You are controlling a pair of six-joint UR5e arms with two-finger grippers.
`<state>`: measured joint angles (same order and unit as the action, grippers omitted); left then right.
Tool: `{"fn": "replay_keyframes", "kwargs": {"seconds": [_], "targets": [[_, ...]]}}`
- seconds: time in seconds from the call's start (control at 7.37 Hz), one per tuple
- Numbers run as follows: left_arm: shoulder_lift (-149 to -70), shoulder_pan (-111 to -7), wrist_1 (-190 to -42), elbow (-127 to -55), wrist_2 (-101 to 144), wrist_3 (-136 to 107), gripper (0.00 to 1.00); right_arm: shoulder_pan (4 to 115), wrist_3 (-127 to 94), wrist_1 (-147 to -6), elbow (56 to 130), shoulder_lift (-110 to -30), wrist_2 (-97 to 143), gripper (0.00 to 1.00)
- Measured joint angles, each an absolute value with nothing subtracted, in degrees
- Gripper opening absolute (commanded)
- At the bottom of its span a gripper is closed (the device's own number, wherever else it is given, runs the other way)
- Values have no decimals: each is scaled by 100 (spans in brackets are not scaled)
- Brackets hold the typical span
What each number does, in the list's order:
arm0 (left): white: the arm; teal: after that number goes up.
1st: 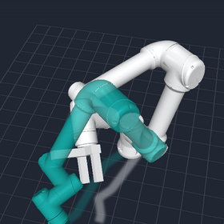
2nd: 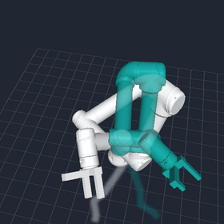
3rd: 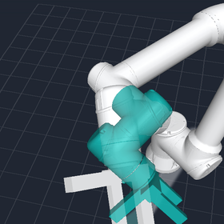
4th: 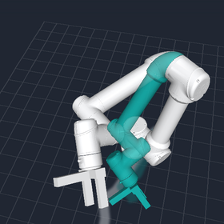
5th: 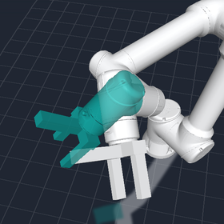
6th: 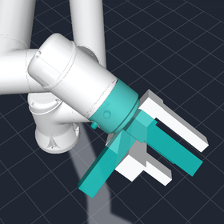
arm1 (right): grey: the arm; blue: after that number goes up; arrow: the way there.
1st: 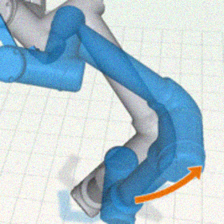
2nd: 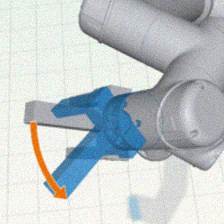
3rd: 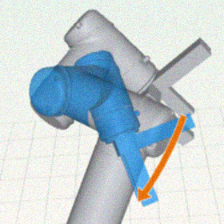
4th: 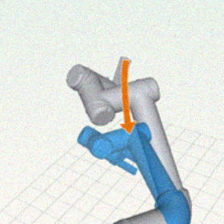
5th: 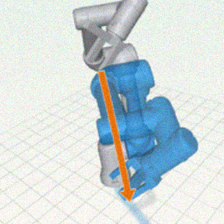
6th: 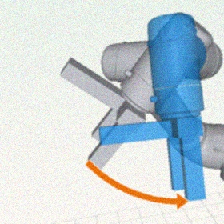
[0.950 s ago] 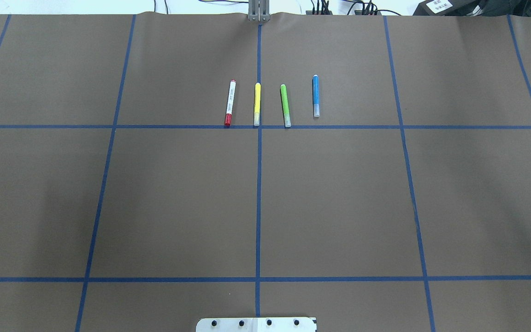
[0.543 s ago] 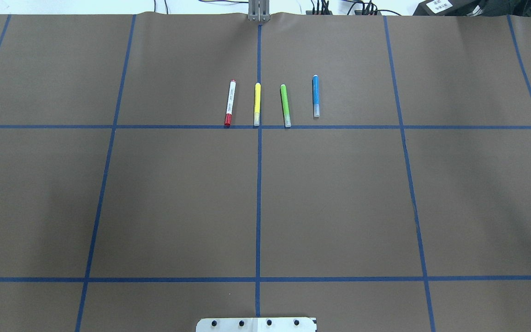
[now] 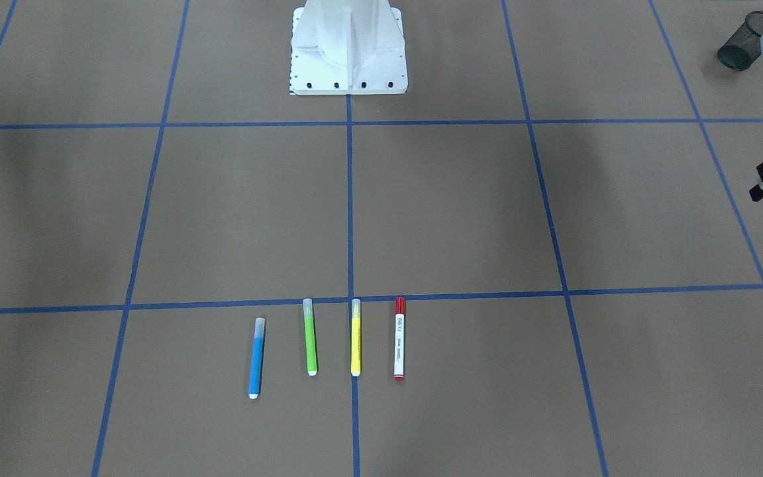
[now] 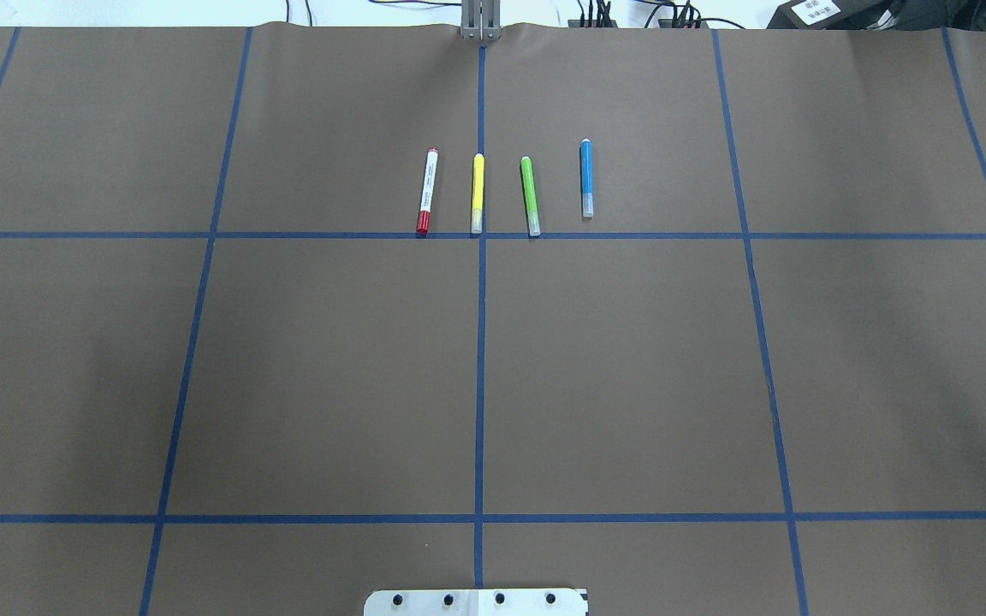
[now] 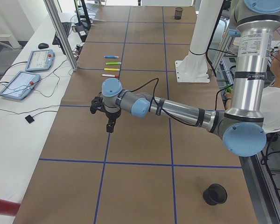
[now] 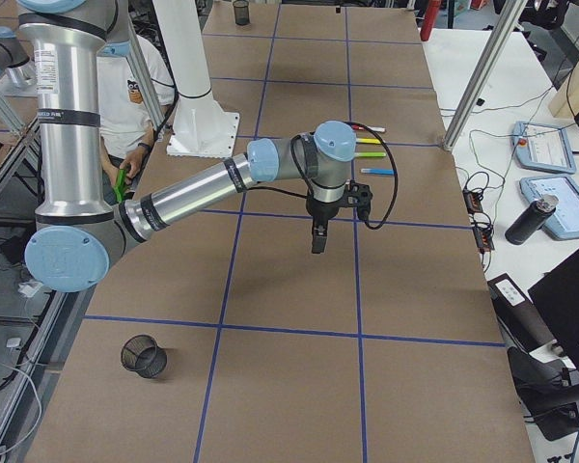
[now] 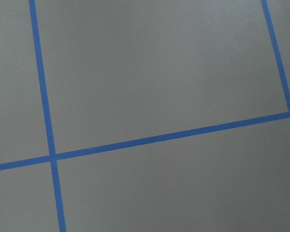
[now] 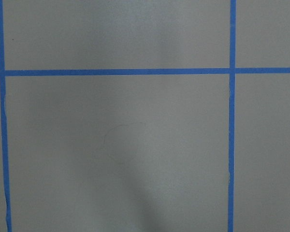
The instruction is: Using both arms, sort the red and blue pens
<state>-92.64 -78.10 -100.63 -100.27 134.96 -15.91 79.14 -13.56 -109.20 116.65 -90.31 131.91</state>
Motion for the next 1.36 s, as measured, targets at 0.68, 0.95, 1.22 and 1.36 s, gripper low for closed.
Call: {"fn": "replay_keyframes", "kwargs": {"seconds": [0.68,0.95,1.22,1.36], "targets": [[-9289,-7791,-10086,-10032,13512,-1688,100,7868,-1348,-10620,11619,-9063,13198,100],[-9622,-7456,-10108,-10060,13513,-2274,99,7711,-1360,-10410,11611,-9047,13198,100],[-10483,-6636,-10097,-9893,13412,-3105,99,7588,-1369,-10222,11598,-9011,13219,100],[-10944,-6302,-10080,-9691,13251,-3293,99,7531,-1370,-10071,11519,-8993,13220,100]]}}
